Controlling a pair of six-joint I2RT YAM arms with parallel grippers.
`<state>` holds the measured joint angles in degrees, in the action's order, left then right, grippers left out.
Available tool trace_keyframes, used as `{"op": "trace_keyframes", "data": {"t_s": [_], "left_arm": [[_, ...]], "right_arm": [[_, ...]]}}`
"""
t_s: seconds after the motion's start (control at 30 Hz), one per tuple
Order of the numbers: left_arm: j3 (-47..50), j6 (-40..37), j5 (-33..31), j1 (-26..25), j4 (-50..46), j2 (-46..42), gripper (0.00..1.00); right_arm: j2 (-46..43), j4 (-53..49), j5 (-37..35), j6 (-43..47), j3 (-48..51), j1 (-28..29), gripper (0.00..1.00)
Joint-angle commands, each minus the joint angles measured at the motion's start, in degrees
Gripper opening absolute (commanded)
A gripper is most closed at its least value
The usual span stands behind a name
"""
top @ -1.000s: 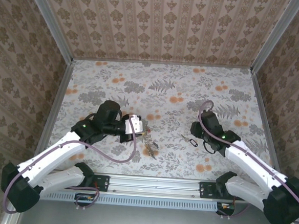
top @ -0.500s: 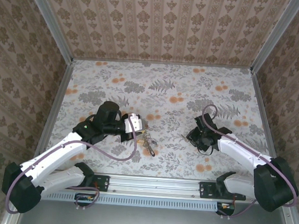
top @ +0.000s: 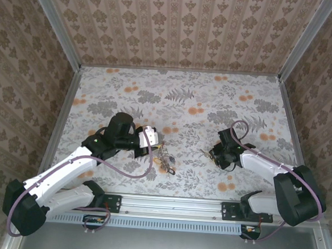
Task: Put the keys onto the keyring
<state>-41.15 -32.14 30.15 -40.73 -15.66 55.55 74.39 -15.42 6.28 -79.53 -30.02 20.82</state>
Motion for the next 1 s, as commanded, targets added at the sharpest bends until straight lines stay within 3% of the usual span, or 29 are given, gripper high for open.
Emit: {"op": "trace_keyframes", "data": {"t_s": [0.0, 0.23, 0.83, 0.97], "left_arm": [[-0.38, 0.89, 1.74, 0.24, 2.64, 0.06, 0.00], [-0.60, 1.24, 1.89, 0.12, 2.31, 0.23, 0.00], [-0.86, 0.93, 1.66, -0.38, 1.52, 0.88, 0.00], [-0.91, 0.74, 1.49, -0.44, 1.30, 0.84, 0.00]], "right_arm": [[1.51, 0.04, 0.72, -0.98, -1.87, -0.33, 0.19], [1.96, -0.44, 0.84, -0.98, -3.19, -0.34, 0.19], [3.53, -4.90, 4.26, -8.18, -6.41, -0.16, 0.32], [2.28, -8.84, 1.72, -4.20, -8.51, -0.11, 0.34]]}}
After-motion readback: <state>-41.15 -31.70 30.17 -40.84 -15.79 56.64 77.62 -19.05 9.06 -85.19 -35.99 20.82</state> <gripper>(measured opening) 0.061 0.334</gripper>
